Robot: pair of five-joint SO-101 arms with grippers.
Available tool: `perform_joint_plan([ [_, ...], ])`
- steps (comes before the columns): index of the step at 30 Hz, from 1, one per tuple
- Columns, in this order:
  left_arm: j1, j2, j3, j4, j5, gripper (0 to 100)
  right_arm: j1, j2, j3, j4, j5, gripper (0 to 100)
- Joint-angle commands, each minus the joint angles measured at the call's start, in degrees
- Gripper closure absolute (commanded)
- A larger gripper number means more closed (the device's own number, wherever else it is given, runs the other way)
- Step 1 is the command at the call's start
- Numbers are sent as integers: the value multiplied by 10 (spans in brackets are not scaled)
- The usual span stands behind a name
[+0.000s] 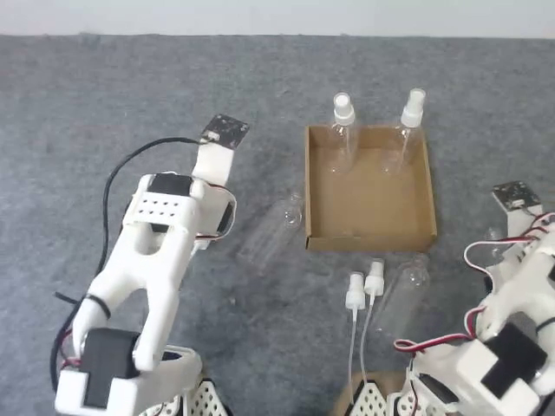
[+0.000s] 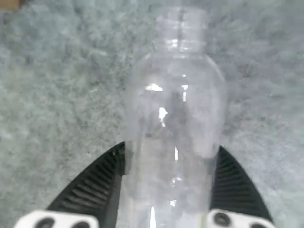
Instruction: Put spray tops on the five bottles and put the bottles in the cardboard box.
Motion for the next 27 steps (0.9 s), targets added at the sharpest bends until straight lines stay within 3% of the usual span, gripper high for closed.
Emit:
perform_joint_plan([
  [1,-1,-12,-9,1,-2,981,2,-40,-40,17,5,734],
  [6,-5,62,-13,-14,-37,867,2,-35,-40,17,7,734],
  [10,-21,120,-13,-62,-42,864,2,-35,-39,17,7,734],
  [17,-33,178,-38,-60,-44,899,2,-36,-39,16,7,734],
  [21,-28,174,-45,-53,-40,977,1,-37,-40,13,5,734],
  [27,-27,80,-43,-31,-17,990,-33,-34,-80,39,-26,734],
])
